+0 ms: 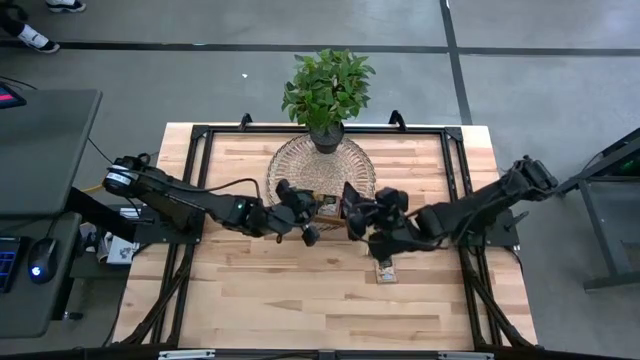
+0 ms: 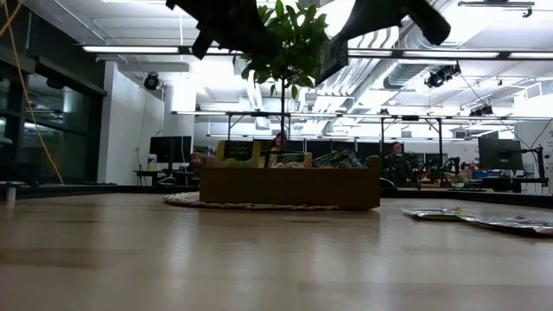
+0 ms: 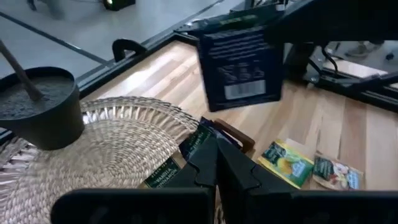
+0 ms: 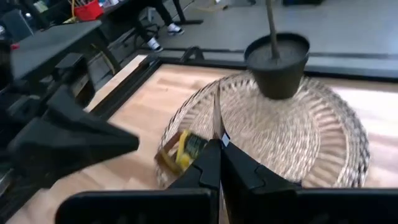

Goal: Pick & Place Tea
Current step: Put the violet tea bag into the right section of the wooden organizer

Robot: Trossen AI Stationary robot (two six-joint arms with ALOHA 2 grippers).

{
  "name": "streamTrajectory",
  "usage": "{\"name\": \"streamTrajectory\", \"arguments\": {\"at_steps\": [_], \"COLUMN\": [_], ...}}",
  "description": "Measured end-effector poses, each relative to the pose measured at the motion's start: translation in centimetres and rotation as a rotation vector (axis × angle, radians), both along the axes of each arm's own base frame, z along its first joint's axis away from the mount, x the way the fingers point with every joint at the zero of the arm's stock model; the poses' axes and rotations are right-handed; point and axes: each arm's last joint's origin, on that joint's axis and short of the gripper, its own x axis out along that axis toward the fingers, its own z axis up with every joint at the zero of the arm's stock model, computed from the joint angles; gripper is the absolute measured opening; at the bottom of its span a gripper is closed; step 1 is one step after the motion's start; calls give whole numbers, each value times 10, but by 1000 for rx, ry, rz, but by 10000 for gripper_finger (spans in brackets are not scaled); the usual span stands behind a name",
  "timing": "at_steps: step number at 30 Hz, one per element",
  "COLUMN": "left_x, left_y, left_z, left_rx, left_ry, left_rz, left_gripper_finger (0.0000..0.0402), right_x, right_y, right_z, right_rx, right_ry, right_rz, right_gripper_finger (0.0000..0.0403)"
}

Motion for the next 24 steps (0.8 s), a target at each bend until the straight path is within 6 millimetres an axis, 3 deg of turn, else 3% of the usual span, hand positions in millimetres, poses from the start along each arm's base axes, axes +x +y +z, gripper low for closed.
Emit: {"name": "streamTrajectory", "arguments": {"at_steps": [8, 15, 24], "left_x": [2, 15, 27], "left_y": [0, -5, -7], "left_z": [4, -16, -20], "left_rx": [80, 207, 180], "left_ry": [-9, 103, 11], "left_rz": [-13, -119, -77], "left_gripper_finger": [1, 1, 1], "right_x": [15, 24, 32], "right_y": [-25, -46, -47], "right_z": [6, 9, 19], "right_rx": [-41, -52, -82], "right_ry": [16, 33, -2], "right_rz": [1, 6, 91], "right_gripper_finger": [0, 0, 0]}}
